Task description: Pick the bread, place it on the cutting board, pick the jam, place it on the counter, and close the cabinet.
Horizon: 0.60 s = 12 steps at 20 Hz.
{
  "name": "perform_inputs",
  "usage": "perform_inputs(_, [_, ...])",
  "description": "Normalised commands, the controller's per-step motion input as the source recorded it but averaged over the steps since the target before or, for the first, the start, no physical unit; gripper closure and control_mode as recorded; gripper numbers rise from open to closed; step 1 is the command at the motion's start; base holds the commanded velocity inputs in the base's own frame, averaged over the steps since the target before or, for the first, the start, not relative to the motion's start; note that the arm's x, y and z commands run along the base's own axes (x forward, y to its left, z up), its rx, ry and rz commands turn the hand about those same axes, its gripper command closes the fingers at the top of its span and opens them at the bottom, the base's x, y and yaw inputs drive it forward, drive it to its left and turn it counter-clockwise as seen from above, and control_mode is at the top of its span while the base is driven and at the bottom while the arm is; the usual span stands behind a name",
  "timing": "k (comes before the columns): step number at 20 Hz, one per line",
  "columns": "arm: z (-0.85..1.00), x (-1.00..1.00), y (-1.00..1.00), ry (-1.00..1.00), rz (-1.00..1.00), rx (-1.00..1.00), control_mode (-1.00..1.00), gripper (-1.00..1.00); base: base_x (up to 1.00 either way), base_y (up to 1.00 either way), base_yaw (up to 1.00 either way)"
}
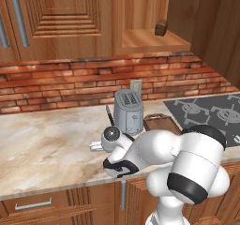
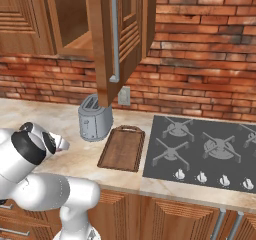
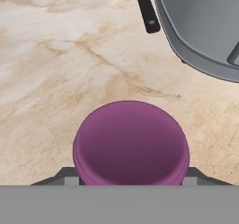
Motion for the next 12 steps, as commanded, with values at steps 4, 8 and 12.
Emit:
perform_inputs(4, [0.00, 0.00, 0.00, 0.00, 0.00, 0.00, -1.00, -1.00, 0.00, 0.00, 0.00])
perform_inputs(8, [0.00, 0.00, 0.00, 0.00, 0.00, 0.00, -1.00, -1.00, 0.00, 0.00, 0.00])
perform_inputs(12, [0.00, 0.00, 0.00, 0.00, 0.00, 0.00, -1.00, -1.00, 0.00, 0.00, 0.00])
